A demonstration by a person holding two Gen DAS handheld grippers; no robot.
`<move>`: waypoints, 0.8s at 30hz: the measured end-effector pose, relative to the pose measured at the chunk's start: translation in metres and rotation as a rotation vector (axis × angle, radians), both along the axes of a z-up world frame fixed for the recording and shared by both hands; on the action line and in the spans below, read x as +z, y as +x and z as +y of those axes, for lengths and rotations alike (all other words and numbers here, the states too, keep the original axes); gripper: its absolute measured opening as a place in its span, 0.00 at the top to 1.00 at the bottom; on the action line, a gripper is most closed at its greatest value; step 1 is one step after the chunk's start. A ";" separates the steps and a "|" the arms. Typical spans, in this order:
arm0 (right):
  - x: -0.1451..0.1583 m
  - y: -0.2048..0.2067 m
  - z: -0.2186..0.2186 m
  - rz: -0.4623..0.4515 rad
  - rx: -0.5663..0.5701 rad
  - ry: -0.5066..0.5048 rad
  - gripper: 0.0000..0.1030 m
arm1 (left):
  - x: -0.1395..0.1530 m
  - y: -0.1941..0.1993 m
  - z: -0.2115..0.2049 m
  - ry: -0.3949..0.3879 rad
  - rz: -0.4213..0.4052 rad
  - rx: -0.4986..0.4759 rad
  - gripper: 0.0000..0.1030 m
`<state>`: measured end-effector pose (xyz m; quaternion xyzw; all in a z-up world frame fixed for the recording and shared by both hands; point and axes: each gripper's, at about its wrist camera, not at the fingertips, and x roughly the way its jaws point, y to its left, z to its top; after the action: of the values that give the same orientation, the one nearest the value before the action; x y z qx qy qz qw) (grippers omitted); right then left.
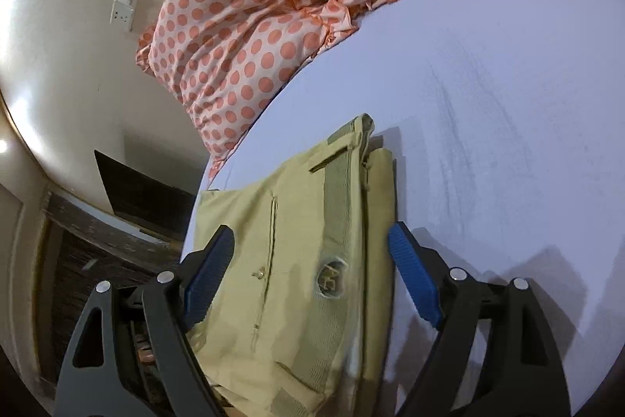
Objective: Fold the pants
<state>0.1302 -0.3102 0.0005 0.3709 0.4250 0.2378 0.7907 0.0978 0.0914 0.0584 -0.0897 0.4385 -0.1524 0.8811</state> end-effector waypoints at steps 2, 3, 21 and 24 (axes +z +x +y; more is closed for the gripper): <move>0.002 0.006 0.007 -0.004 0.030 -0.061 0.19 | -0.011 0.009 -0.007 -0.016 0.049 -0.058 0.09; 0.003 0.008 0.017 -0.007 0.067 -0.122 0.20 | -0.016 0.011 -0.011 -0.020 0.065 -0.078 0.09; 0.050 0.081 0.022 -0.165 0.115 -0.100 0.86 | 0.018 0.093 -0.041 0.079 -0.090 -0.013 0.88; 0.043 0.105 0.022 -0.104 0.003 -0.274 0.80 | 0.013 0.124 -0.050 0.268 -0.129 0.138 0.78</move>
<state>0.2350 -0.2879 0.0438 0.2461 0.4127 0.1977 0.8545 0.2216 0.0416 0.0712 0.0086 0.3900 -0.0370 0.9200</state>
